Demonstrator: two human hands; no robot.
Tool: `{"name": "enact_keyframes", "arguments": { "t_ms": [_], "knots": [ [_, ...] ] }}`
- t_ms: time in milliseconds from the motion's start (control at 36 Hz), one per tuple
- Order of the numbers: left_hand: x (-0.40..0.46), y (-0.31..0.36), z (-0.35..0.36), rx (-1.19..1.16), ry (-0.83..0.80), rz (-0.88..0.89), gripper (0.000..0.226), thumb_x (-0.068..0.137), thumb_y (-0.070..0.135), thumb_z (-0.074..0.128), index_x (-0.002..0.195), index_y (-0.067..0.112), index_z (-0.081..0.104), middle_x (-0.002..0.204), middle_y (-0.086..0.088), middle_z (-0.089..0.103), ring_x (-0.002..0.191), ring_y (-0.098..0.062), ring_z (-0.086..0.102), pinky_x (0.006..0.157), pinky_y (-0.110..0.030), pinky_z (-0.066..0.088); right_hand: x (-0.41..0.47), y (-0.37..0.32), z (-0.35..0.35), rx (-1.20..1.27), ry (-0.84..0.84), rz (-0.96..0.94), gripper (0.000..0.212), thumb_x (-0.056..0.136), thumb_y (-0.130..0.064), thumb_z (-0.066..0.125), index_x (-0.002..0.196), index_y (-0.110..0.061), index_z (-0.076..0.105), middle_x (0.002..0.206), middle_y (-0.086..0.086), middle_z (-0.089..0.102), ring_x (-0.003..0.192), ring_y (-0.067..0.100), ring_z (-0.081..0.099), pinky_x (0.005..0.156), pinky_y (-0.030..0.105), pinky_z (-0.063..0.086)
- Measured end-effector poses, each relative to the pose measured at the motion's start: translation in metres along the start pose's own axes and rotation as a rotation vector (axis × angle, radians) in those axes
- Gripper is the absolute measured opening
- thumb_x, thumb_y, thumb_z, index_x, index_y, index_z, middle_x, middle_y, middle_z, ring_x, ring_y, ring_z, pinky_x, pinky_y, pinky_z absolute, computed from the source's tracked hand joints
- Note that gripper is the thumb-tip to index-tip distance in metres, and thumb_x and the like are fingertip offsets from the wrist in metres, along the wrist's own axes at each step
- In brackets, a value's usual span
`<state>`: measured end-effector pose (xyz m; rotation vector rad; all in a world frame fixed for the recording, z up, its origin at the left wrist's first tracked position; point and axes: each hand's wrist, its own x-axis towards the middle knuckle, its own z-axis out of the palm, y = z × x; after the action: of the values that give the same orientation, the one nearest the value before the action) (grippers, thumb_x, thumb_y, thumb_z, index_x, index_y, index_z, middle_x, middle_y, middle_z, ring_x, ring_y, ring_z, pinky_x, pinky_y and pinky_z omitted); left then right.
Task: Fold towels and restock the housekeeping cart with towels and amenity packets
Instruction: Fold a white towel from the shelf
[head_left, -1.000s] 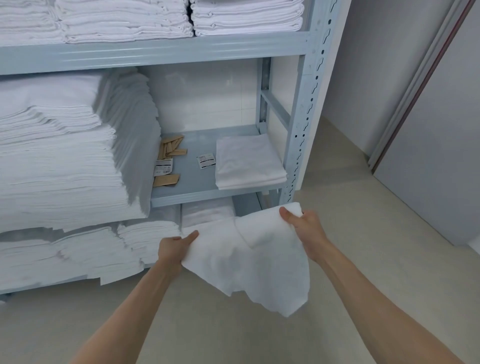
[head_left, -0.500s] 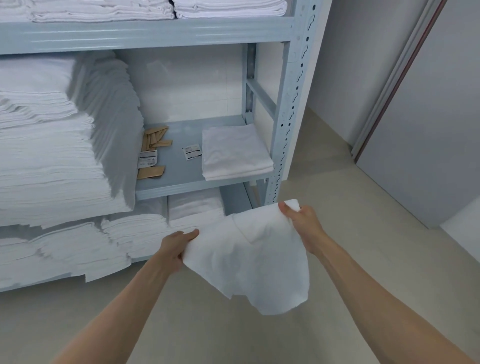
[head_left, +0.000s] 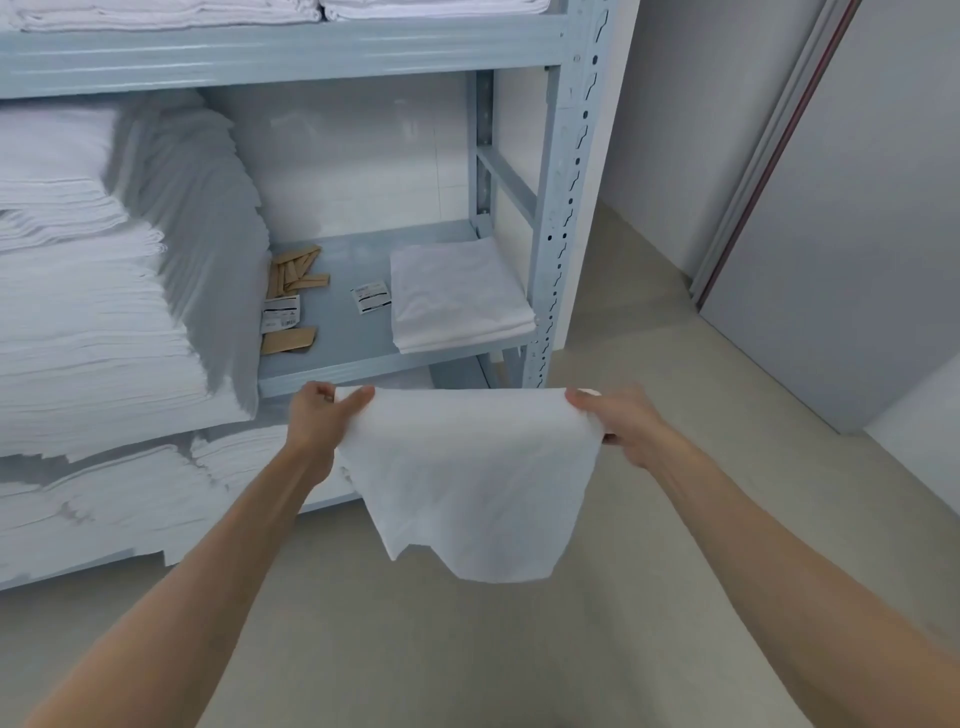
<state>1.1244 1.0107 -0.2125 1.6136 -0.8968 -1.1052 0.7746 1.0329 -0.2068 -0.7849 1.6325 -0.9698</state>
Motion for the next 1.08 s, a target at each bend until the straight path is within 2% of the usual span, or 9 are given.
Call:
{"name": "enact_keyframes", "arguments": {
  "t_ms": [111, 222, 306, 361, 444, 611, 778, 889, 1083],
  "knots": [
    [0.001, 0.013, -0.002, 0.121, -0.066, 0.053, 0.054, 0.075, 0.025, 0.088, 0.117, 0.022, 0.053, 0.117, -0.012, 0.059, 0.09, -0.027, 0.063, 0.086, -0.049, 0.056, 0.003, 0.002, 0.003, -0.14, -0.105, -0.012, 0.055, 0.074, -0.021, 0.087, 0.116, 0.003, 0.061, 0.101, 0.006, 0.072, 0.082, 0.017, 0.071, 0.065, 0.027, 0.056],
    [-0.006, 0.022, -0.008, 0.544, -0.356, 0.164, 0.065, 0.06, 0.038, 0.094, 0.118, 0.032, 0.064, 0.126, 0.003, 0.055, 0.109, -0.019, 0.055, 0.087, -0.035, 0.05, 0.002, 0.005, 0.006, -0.337, -0.177, -0.093, 0.12, 0.069, -0.022, 0.091, 0.157, -0.02, 0.01, 0.141, -0.001, 0.037, 0.135, 0.021, 0.04, 0.106, 0.037, 0.041],
    [-0.01, 0.014, -0.007, 0.931, -0.396, 0.286, 0.083, 0.057, 0.03, 0.097, 0.131, 0.021, 0.059, 0.123, -0.001, 0.052, 0.112, -0.022, 0.049, 0.089, -0.03, 0.039, -0.002, 0.012, 0.015, -0.717, -0.218, -0.245, 0.097, 0.069, -0.021, 0.089, 0.15, -0.027, 0.036, 0.131, -0.007, 0.046, 0.124, 0.017, 0.046, 0.086, 0.027, 0.04],
    [-0.013, 0.007, -0.005, 0.969, -0.34, 0.359, 0.071, 0.057, 0.021, 0.097, 0.121, 0.011, 0.068, 0.108, -0.004, 0.057, 0.103, -0.024, 0.05, 0.082, -0.029, 0.036, -0.002, 0.017, 0.023, -0.886, -0.142, -0.361, 0.062, 0.07, -0.022, 0.086, 0.126, -0.022, 0.06, 0.114, -0.003, 0.062, 0.107, 0.023, 0.058, 0.069, 0.025, 0.04],
    [-0.012, -0.003, -0.006, 0.969, -0.264, 0.408, 0.042, 0.064, 0.02, 0.093, 0.099, 0.006, 0.076, 0.096, -0.01, 0.057, 0.102, -0.031, 0.049, 0.072, -0.03, 0.03, -0.003, 0.02, 0.032, -0.97, -0.018, -0.484, 0.027, 0.075, -0.029, 0.083, 0.091, -0.017, 0.064, 0.09, 0.004, 0.066, 0.091, 0.026, 0.056, 0.055, 0.028, 0.031],
    [-0.002, -0.007, -0.016, 1.287, -0.263, 0.567, 0.044, 0.079, 0.049, 0.078, 0.11, 0.019, 0.075, 0.126, -0.003, 0.041, 0.122, -0.024, 0.031, 0.101, -0.039, 0.026, 0.001, 0.009, 0.034, -1.259, -0.017, -0.566, 0.041, 0.078, -0.049, 0.077, 0.104, -0.019, 0.068, 0.123, 0.003, 0.043, 0.12, 0.025, 0.034, 0.08, 0.039, 0.046],
    [0.007, 0.01, -0.031, 1.178, -0.439, 0.479, 0.028, 0.081, 0.041, 0.08, 0.076, 0.015, 0.069, 0.072, 0.001, 0.063, 0.07, -0.021, 0.057, 0.055, -0.026, 0.034, 0.008, -0.012, 0.037, -1.243, -0.212, -0.477, 0.036, 0.084, -0.045, 0.073, 0.103, -0.018, 0.061, 0.103, 0.001, 0.065, 0.095, 0.025, 0.06, 0.077, 0.035, 0.049],
    [0.017, 0.024, -0.047, 1.129, -0.548, 0.461, 0.024, 0.08, 0.035, 0.082, 0.066, 0.026, 0.065, 0.066, 0.01, 0.062, 0.062, -0.01, 0.055, 0.051, -0.015, 0.035, 0.008, -0.033, 0.038, -1.163, -0.339, -0.443, 0.029, 0.083, -0.041, 0.074, 0.096, -0.019, 0.062, 0.093, -0.001, 0.064, 0.067, 0.023, 0.069, 0.06, 0.038, 0.056],
    [0.029, 0.041, -0.061, 1.001, -0.642, 0.484, 0.012, 0.082, 0.03, 0.081, 0.083, 0.028, 0.069, 0.081, 0.012, 0.068, 0.076, -0.01, 0.06, 0.063, -0.025, 0.041, 0.011, -0.053, 0.045, -0.978, -0.479, -0.407, 0.024, 0.084, -0.03, 0.075, 0.106, -0.025, 0.067, 0.099, 0.0, 0.061, 0.088, 0.023, 0.063, 0.049, 0.027, 0.056]
  ]
}}
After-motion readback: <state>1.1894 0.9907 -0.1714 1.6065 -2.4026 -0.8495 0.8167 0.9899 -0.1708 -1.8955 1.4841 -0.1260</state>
